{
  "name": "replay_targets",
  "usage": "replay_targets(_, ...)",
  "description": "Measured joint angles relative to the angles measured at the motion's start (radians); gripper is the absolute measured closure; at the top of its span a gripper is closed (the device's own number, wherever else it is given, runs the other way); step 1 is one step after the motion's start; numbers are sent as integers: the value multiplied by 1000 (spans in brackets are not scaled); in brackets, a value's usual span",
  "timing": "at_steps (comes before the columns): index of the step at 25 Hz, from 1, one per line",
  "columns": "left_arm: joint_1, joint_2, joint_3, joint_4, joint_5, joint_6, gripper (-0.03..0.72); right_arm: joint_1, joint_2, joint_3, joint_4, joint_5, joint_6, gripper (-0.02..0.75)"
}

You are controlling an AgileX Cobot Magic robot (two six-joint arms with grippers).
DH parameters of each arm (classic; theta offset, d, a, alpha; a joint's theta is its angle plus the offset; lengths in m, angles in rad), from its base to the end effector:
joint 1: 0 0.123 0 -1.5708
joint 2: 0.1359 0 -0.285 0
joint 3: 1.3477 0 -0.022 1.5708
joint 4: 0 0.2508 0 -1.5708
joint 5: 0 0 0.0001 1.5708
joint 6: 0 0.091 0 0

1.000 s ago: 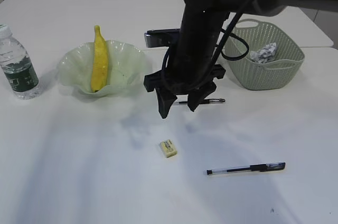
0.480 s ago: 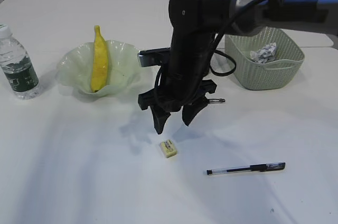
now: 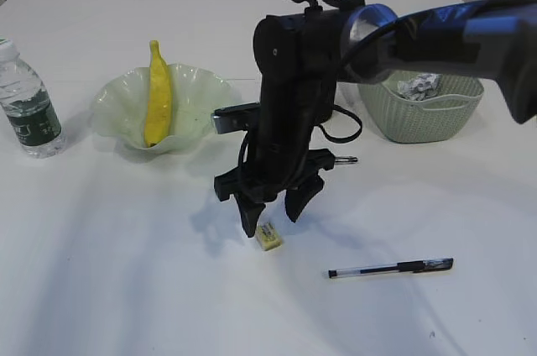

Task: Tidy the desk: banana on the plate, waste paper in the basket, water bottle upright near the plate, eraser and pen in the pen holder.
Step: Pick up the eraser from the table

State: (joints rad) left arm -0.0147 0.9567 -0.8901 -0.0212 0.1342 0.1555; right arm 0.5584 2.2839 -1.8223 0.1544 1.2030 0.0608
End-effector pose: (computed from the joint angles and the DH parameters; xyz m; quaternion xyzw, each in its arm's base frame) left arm 0.2095 -0.0033 0.3928 0.0565 0.7440 0.0388 0.6647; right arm 0.3790 0.2522 0.1500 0.2184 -0.9732 -0.0674 0.0250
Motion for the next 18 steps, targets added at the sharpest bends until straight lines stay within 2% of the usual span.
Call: replay_targets(18, 0, 0, 0, 0, 4, 0, 95, 3, 25, 0, -1, -10, 0, 225)
